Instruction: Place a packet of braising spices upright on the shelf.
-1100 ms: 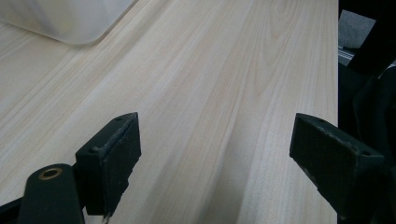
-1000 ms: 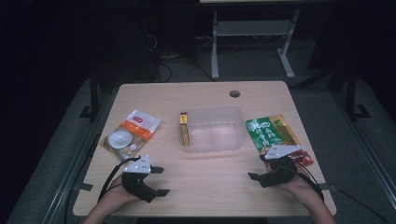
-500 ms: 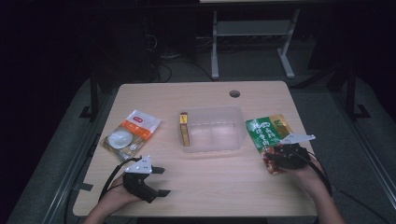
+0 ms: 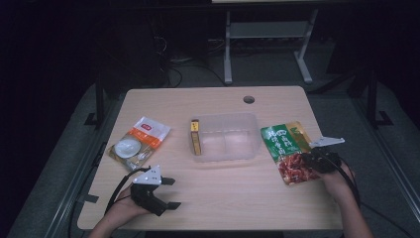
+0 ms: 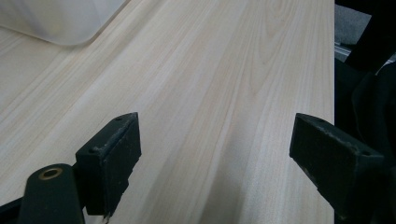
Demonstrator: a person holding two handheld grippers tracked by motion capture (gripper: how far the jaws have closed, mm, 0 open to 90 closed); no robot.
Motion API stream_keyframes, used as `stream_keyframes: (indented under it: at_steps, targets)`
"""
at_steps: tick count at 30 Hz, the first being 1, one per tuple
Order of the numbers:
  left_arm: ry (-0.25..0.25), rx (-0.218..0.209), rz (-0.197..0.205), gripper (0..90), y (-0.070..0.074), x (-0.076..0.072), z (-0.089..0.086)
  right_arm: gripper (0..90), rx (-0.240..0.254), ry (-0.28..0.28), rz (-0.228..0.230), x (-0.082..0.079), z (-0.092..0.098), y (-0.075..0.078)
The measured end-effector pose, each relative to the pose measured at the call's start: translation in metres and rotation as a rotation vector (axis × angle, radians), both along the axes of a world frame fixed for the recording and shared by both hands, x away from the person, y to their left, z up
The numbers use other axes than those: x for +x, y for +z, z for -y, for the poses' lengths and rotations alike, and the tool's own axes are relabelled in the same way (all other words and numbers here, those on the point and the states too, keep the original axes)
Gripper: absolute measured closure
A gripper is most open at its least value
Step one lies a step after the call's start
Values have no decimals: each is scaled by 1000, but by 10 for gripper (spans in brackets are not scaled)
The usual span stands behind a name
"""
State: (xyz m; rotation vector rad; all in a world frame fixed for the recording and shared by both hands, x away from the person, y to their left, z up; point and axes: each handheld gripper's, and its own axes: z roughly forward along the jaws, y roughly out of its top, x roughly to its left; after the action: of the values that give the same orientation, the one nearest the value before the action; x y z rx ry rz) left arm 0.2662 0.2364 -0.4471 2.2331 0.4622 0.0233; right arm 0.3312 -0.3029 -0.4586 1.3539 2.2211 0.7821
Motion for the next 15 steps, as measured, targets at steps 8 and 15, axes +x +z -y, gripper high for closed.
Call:
stream_keyframes:
  at_steps: [8, 15]
  targets:
    - [-4, 5, 1, 160, 0, 0, 1, 900, -13, -7, -25, 0, 3, 0]
    - [-13, 12, 5, 160, -1, 0, 2, 900, -32, 44, -97, -1, -2, 0]
